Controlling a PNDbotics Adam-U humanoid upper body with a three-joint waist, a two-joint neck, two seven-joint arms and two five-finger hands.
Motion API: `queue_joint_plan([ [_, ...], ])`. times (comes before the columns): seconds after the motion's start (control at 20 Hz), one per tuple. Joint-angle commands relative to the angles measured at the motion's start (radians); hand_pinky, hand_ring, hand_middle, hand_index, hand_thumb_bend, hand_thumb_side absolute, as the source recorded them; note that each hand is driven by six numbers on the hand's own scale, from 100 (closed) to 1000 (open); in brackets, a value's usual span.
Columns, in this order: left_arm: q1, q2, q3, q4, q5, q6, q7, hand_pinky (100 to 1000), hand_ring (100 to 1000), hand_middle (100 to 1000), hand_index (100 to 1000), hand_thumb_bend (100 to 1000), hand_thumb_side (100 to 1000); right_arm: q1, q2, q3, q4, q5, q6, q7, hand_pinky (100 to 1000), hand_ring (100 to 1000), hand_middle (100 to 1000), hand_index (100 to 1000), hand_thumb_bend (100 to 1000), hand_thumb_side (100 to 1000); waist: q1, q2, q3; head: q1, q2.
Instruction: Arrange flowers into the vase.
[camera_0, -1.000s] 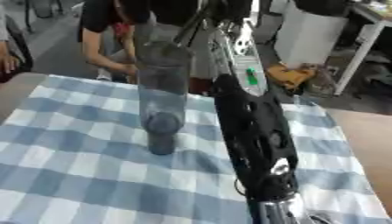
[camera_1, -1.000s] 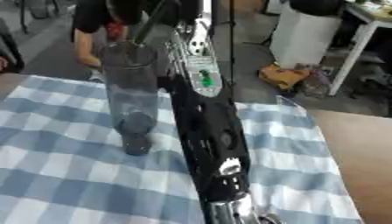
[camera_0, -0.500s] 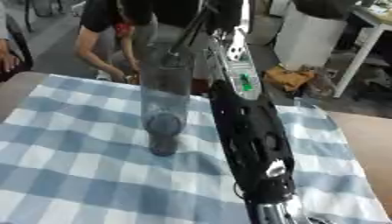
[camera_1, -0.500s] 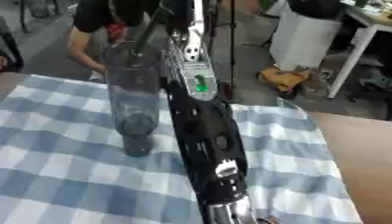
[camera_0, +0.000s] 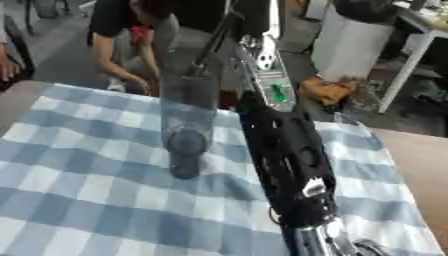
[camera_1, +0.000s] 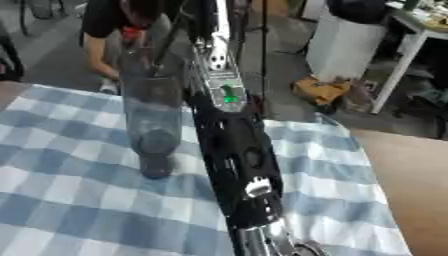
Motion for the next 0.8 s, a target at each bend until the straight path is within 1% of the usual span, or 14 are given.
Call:
queue_joint_plan([
  [0.05, -0.009, 0.018, -0.001, -0.014, -0.003, 0.003, 0.0, 512, 605, 497, 870, 100, 896, -0.033, -0.03, 0.007, 0.003, 0.036, 0.024, 0.005, 100, 100, 100, 100, 100, 807, 0.009, -0.024, 0.0, -0.004, -0.008],
  [0.35, -0.008, 0.017, -0.001, -0.014, -0.003, 0.005, 0.0, 511, 605, 497, 871, 100, 894, -0.034, -0.026, 0.016, 0.017, 0.078, 0.065, 0.009, 100, 100, 100, 100, 100, 813, 0.006, -0.028, 0.002, -0.005, -0.012],
  [0.5, -0.008, 0.016, -0.001, -0.014, -0.004, 0.007, 0.0, 511, 604, 497, 871, 100, 893, -0.034, -0.026, 0.024, 0.019, 0.092, 0.086, 0.014, 100, 100, 100, 100, 100, 838, 0.005, -0.029, 0.003, -0.005, -0.013],
  [0.7, -0.007, 0.016, -0.001, -0.014, -0.004, 0.008, 0.0, 511, 604, 498, 872, 100, 893, -0.037, -0.03, 0.029, 0.017, 0.11, 0.099, 0.01, 100, 100, 100, 102, 100, 854, 0.004, -0.031, 0.002, -0.004, -0.011],
  [0.8, -0.007, 0.016, -0.001, -0.014, -0.003, 0.008, -0.001, 510, 604, 497, 873, 100, 894, -0.037, -0.03, 0.033, 0.02, 0.12, 0.111, 0.012, 100, 100, 100, 141, 100, 901, 0.003, -0.031, 0.001, -0.003, -0.01],
])
